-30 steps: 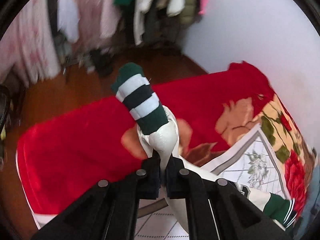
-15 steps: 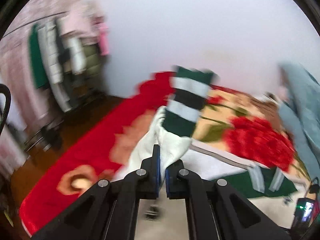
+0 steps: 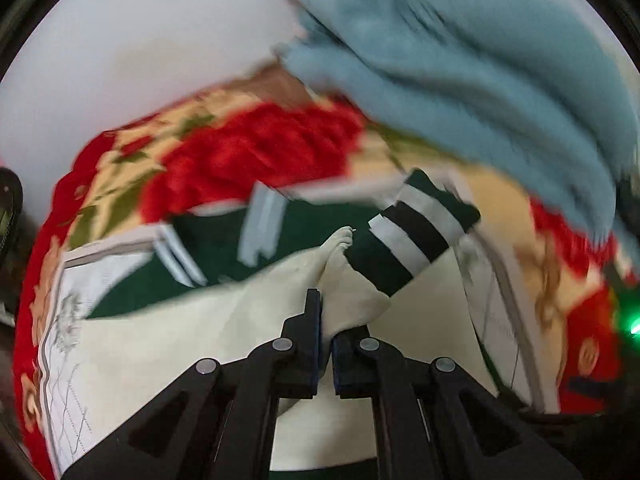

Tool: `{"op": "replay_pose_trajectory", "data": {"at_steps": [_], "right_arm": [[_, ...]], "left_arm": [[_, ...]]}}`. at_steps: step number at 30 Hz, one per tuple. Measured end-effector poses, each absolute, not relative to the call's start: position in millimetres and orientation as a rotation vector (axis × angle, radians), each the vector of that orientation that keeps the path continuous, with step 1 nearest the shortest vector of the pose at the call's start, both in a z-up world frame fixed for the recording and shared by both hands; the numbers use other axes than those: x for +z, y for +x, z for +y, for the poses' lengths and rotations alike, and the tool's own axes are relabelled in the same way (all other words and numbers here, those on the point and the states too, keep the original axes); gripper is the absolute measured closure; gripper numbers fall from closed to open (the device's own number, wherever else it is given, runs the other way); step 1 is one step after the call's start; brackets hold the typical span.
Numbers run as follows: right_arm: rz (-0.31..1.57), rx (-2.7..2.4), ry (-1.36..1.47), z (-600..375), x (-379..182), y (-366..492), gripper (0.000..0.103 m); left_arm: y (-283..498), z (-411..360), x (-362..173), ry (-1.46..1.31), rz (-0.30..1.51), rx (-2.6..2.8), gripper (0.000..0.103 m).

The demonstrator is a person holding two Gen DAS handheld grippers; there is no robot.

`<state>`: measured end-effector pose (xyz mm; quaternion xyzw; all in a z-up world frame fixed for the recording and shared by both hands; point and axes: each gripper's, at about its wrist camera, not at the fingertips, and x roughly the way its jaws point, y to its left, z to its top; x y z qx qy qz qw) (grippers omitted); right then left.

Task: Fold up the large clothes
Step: 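Lay the sleeves across the jacket front and open both grippers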

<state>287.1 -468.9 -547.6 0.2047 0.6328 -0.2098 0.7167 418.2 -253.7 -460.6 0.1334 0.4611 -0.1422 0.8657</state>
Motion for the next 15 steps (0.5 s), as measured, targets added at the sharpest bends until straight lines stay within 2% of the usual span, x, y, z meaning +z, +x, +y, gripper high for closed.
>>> {"op": "replay_pose_trajectory", "data": {"at_steps": [3, 5, 6, 8, 9, 10, 11, 15], "right_arm": [[1.418, -0.47, 0.472, -490.7, -554.7, 271.5, 0.003], [1.43, -0.459, 0.486, -499.2, -557.7, 265.4, 0.003], [1.436, -0.456, 0.491, -504.0, -558.7, 264.2, 0.003], [1.447, -0.44, 0.505, -513.8, -558.6, 259.7, 0.003], [1.449, -0.434, 0.517, -516.8, -557.1, 257.8, 0.003], [1.45, -0.426, 0.538, -520.3, -554.6, 255.9, 0.003], [1.45, -0.42, 0.554, -522.2, -552.7, 254.8, 0.003], [1.432, -0.364, 0.653, -530.8, -541.8, 261.9, 0.003]], "left_arm": [[413.1, -282.3, -491.7, 0.393, 1.046, -0.286, 0.097], [405.8, -284.7, -491.5, 0.395, 1.051, -0.274, 0.096], [406.4, -281.7, -489.1, 0.383, 1.053, -0.273, 0.092], [408.0, -277.2, -491.8, 0.344, 1.091, -0.269, 0.068], [411.3, -268.8, -490.0, 0.318, 1.123, -0.239, 0.037], [413.5, -265.4, -493.2, 0.295, 1.134, -0.219, 0.016], [414.6, -259.4, -494.6, 0.257, 1.143, -0.207, 0.012], [416.8, -224.6, -489.5, 0.125, 1.194, -0.15, 0.005]]}}
